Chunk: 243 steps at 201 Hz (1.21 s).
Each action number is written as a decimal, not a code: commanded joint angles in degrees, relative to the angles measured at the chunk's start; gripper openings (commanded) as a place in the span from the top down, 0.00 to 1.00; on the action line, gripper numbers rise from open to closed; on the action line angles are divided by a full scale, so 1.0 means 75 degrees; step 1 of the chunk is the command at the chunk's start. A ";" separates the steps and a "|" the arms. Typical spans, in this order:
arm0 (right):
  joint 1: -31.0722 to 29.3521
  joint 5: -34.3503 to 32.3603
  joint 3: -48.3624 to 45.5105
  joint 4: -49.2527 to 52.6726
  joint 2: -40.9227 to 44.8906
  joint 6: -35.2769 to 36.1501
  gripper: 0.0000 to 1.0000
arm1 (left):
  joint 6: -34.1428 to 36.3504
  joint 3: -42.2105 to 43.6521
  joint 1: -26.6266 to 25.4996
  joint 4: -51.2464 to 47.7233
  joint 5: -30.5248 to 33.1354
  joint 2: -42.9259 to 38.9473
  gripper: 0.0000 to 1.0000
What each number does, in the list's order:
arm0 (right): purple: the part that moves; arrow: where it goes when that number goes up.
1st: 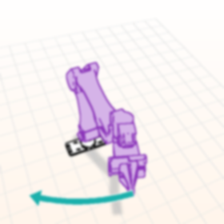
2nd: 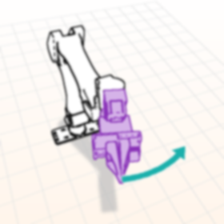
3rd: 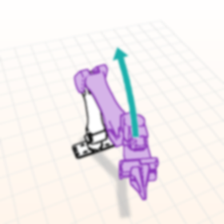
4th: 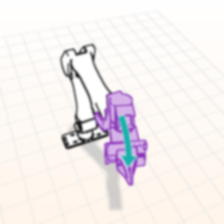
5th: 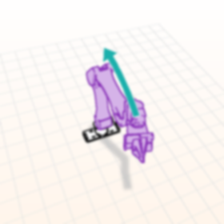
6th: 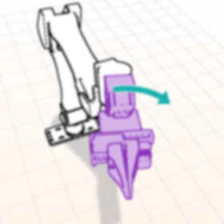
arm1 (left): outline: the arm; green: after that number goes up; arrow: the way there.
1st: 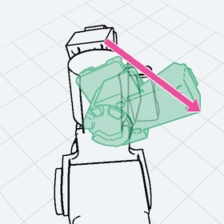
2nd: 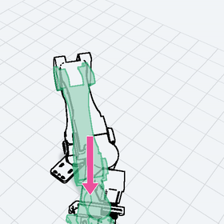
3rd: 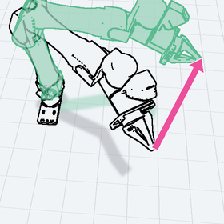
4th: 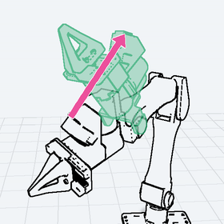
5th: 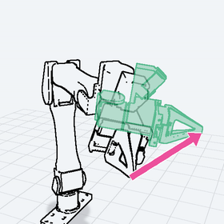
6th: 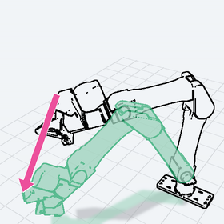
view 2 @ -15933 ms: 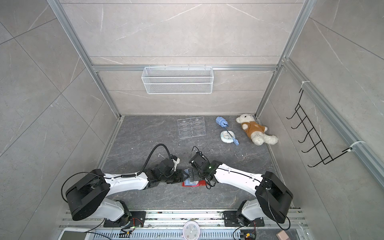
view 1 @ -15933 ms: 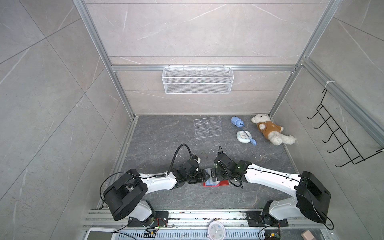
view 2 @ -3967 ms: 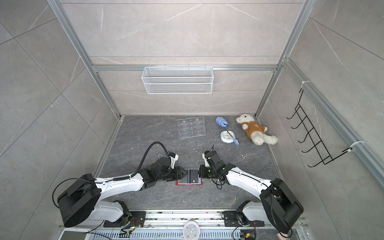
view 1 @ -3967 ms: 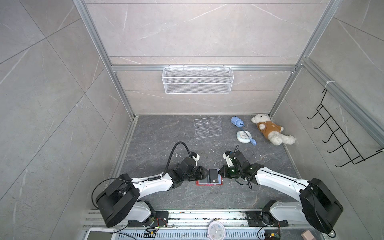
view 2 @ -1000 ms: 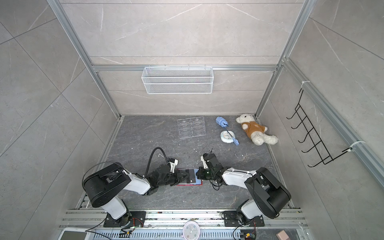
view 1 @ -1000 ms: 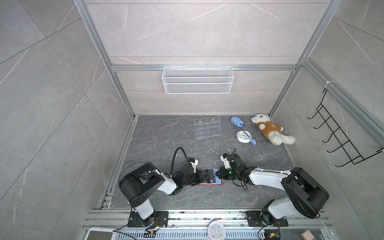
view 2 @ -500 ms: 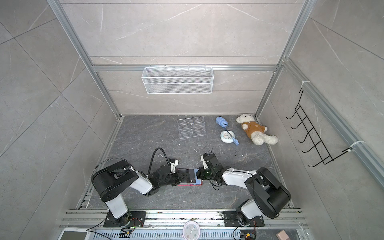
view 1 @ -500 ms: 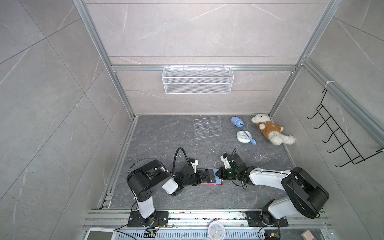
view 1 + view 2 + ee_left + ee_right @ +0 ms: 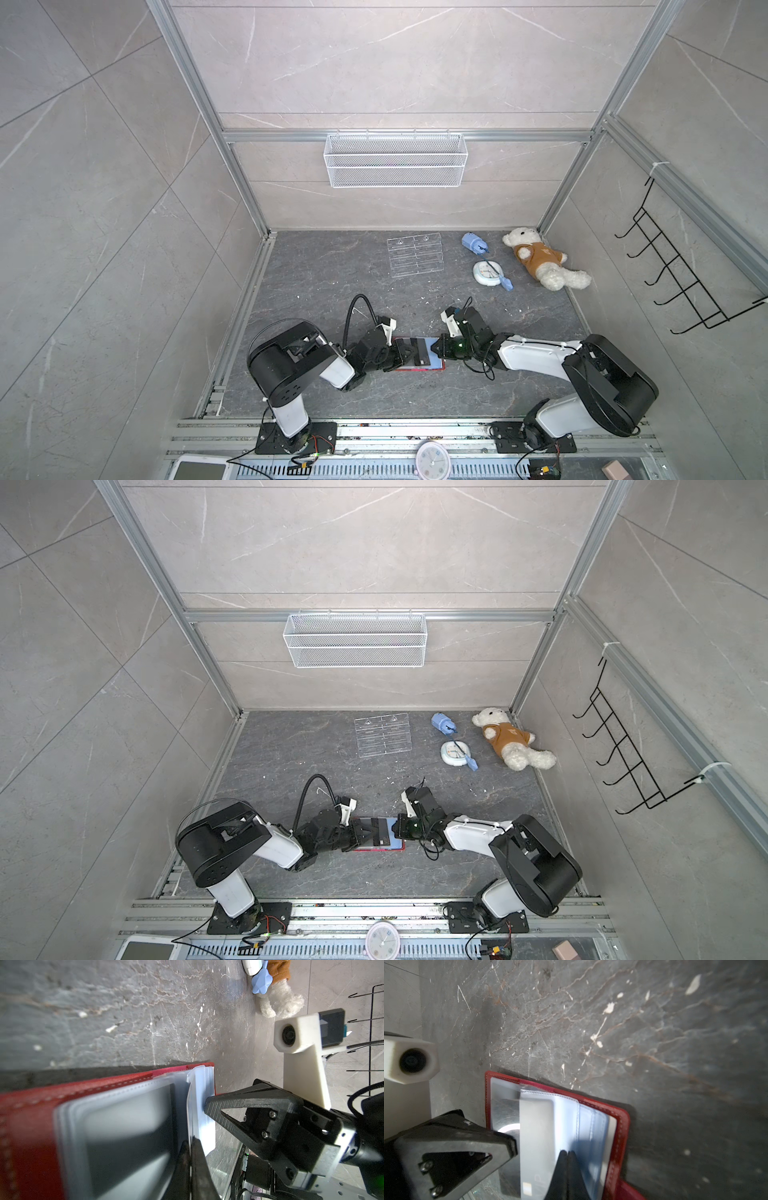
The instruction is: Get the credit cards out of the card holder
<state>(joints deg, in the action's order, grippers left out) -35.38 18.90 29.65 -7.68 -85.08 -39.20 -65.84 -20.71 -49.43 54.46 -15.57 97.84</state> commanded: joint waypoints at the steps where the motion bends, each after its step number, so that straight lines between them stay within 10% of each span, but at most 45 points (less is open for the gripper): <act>1: 0.0017 -0.0122 -0.0016 0.0777 -0.0048 0.0117 0.97 | 0.0506 0.0381 0.0169 -0.0657 0.0056 -0.0698 1.00; 61: 0.0018 -0.0092 0.0228 0.1036 0.0336 0.0331 0.94 | 0.2004 -0.0003 0.0317 -0.3328 -0.0097 -0.2947 1.00; 113: 0.0022 -0.0151 0.0781 0.1603 0.1101 0.0780 0.71 | 0.3596 -0.0988 0.0304 -0.6125 -0.0191 -0.4445 1.00; 182: 0.0024 -0.1115 0.1457 0.2867 0.2271 0.1456 0.17 | 0.4717 -0.1686 0.0307 -0.7818 -0.0165 -0.5789 1.00; 243: 0.0056 -0.1795 0.2279 0.3607 0.2487 0.2311 0.10 | 0.5255 -0.1939 0.0291 -0.8653 -0.0328 -0.6592 1.00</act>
<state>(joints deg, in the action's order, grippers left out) -35.31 8.78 42.89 15.31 -66.65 -26.35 -30.39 -32.86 -47.31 -6.92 -15.90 50.70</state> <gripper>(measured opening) 0.897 0.049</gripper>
